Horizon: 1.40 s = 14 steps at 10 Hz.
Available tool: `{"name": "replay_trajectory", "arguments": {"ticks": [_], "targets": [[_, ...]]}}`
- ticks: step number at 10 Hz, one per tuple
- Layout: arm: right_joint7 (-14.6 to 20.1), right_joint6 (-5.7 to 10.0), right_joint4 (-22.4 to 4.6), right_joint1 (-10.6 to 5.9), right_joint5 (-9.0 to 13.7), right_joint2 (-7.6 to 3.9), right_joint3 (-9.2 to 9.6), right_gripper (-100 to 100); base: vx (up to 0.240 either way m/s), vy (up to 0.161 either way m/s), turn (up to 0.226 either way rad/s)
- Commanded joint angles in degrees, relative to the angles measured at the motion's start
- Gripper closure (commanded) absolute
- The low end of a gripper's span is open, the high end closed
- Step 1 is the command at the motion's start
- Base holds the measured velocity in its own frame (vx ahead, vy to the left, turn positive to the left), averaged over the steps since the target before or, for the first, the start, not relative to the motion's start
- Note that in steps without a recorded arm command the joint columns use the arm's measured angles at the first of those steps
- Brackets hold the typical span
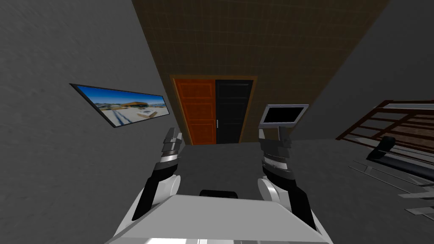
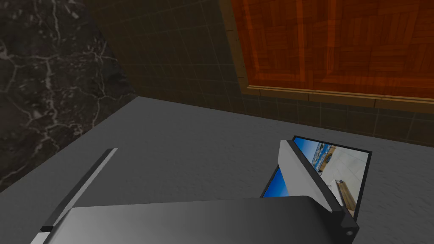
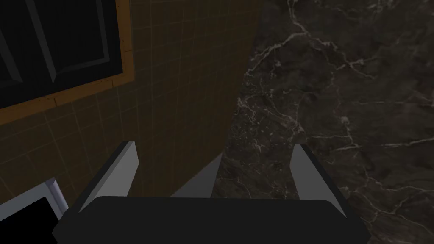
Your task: Pull the door open
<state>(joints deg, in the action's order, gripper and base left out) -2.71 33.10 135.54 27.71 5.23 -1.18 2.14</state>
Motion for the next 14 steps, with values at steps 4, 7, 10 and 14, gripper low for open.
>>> {"name": "replay_trajectory", "arguments": {"ticks": [4, 7, 10, 14], "targets": [[4.5, 0.79, -3.9, -0.2, 1.2, -1.2, 0.29, -100, 0.116, 0.026, 0.039], [8.3, 1.45, -7.2, -0.38, 2.2, -2.03, 0.54, -100, 0.139, 0.03, 0.047], [11.0, 1.93, -9.5, -0.51, 2.9, -2.57, 0.72, -100, 0.101, 0.025, 0.035], [15.0, 2.62, -12.9, -0.7, 3.9, -3.31, 0.97, -100, 0.087, 0.023, 0.038]]}}
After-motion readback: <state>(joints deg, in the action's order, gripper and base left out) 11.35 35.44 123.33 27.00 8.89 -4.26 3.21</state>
